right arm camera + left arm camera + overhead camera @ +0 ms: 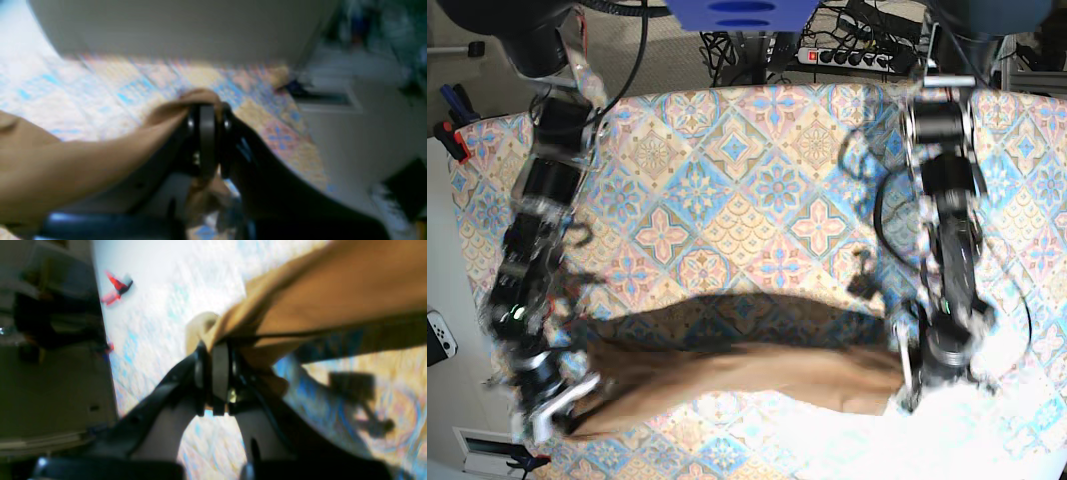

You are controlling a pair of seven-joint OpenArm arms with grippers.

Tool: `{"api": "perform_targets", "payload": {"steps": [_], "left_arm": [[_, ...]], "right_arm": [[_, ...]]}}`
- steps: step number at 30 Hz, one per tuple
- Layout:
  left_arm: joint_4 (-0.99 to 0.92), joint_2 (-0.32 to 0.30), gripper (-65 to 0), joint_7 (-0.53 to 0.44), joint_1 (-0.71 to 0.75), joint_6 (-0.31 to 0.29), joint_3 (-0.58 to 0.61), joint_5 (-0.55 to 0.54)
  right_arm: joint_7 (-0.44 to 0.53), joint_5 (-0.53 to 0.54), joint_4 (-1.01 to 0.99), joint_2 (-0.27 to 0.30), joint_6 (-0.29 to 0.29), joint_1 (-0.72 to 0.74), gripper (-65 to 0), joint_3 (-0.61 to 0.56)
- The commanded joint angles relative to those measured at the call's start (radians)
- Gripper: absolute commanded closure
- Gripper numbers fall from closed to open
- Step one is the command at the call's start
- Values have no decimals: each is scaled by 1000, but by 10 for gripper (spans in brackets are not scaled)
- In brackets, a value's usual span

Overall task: Layout the t-shirt on the table in an organized manner, then fold the t-shirt properly
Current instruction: 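Lift the shirt with both grippers and shake it out, then lay the shirt flat, holding its shoulders with both grippers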

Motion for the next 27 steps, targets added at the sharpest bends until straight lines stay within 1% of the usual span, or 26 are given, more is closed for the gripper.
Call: {"api": "perform_targets", "payload": {"steps": [1, 4, 7, 11, 13, 18, 21, 23, 25, 27], "left_arm": [[51, -7, 0, -13, 1, 5, -5, -1], [144, -7, 0, -13, 133, 5, -8, -1], [213, -7, 0, -18, 260, 5, -40, -1], [235, -6, 0, -19, 375, 3, -74, -3], [236, -6, 0, -19, 426, 3, -95, -4], [269, -6, 0, -21, 541, -1, -144, -10], [296, -6, 0, -21, 596, -41, -149, -3], [298, -6, 0, -21, 622, -52, -152, -3], [301, -3, 0, -21, 650, -63, -183, -3], [301, -1, 0, -22, 665, -92, -209, -6]], "right_arm": [[-16, -5, 3, -6, 1, -60, 0, 2], [14, -5, 42, -39, 1, -192, 0, 2], [21, -5, 62, -69, 1, -294, 0, 2], [113, -4, 67, -104, 1, -426, 0, 2], [138, -4, 67, -113, 1, -481, 0, 5], [150, -4, 69, -141, 1, -567, 0, 97], [152, -4, 72, -141, 1, -613, 0, 132], [152, 28, 99, -141, 1, -636, 0, 151], [150, 83, 133, -141, 1, -648, 0, 175], [149, 126, 153, -139, 1, -653, 0, 189]]}}
